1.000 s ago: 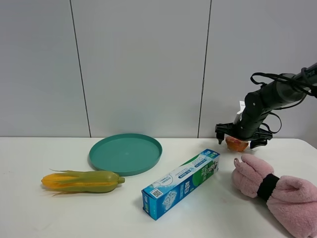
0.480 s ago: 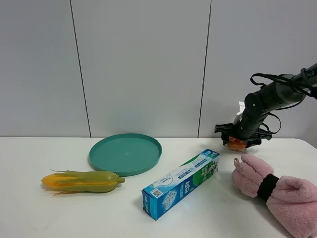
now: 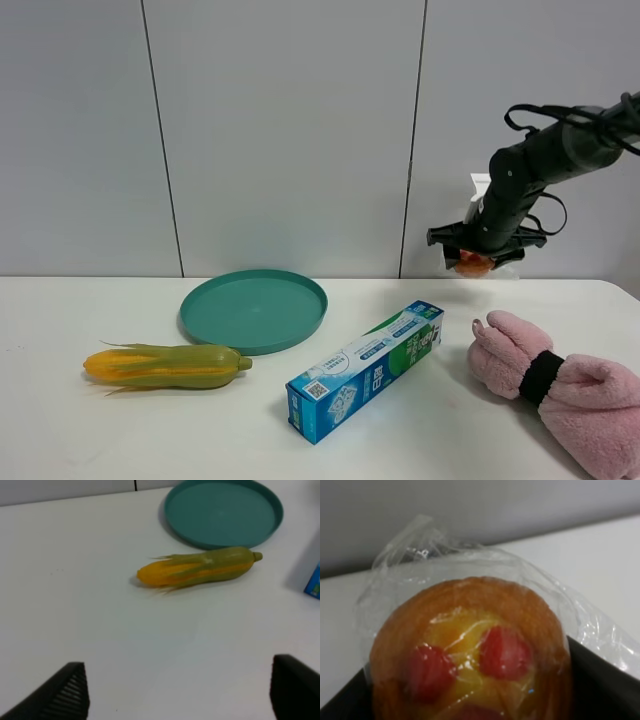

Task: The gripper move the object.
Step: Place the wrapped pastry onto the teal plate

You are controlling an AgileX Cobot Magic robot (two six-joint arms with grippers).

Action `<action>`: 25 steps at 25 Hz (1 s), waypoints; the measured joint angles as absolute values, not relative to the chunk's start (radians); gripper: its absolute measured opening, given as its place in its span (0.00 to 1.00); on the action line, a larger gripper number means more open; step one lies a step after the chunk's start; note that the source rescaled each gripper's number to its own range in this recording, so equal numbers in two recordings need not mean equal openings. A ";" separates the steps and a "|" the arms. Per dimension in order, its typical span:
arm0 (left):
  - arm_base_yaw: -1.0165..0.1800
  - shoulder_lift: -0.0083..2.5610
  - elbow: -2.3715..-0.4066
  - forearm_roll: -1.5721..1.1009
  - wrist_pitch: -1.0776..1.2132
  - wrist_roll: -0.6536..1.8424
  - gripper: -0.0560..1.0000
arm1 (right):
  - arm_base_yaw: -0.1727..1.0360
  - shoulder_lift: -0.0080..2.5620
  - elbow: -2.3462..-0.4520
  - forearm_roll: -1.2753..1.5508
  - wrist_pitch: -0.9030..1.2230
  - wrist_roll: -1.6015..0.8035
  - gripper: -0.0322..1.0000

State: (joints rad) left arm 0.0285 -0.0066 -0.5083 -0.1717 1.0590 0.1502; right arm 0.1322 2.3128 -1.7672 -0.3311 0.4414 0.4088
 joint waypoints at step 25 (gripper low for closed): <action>0.028 -0.007 -0.508 -0.172 1.059 0.150 1.00 | 0.614 2.361 -2.119 0.111 0.523 -0.149 0.03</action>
State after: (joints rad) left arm 0.0285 -0.0066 -0.5083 -0.1717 1.0590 0.1502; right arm 0.6142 2.3608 -2.1188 0.1108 0.5230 -0.1493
